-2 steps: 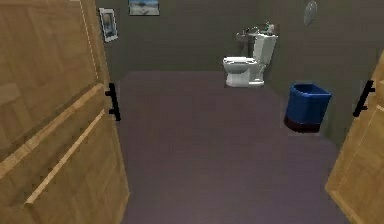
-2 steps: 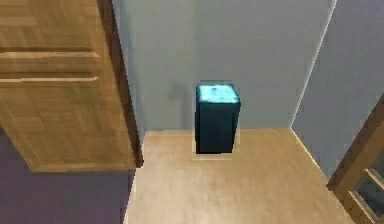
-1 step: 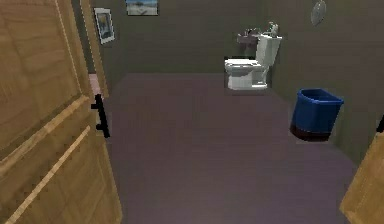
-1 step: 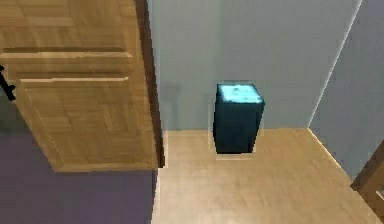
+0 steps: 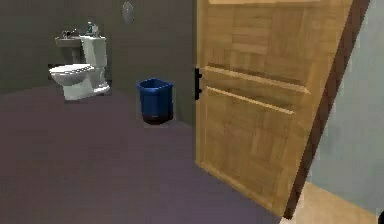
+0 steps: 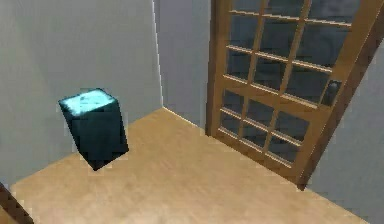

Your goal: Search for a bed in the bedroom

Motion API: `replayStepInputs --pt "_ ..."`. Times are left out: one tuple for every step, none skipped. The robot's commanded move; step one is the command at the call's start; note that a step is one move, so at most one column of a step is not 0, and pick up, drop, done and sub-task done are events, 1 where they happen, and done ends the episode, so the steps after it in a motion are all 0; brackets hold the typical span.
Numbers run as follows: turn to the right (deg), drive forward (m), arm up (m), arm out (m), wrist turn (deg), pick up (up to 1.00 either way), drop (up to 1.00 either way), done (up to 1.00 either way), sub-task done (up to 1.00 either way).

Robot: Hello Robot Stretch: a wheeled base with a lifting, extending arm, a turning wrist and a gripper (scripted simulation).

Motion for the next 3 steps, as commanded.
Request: replayStepInputs --pt "42.0 0.0 0.0 0.0 0.0 0.0 0.0 0.0 0.0" --pt "0.0 0.05 0.0 0.0 0.0 0.0 0.0 0.0 0.0" --pt "-45.0 0.0 0.0 0.0 0.0 0.0 0.0 0.0 0.0"
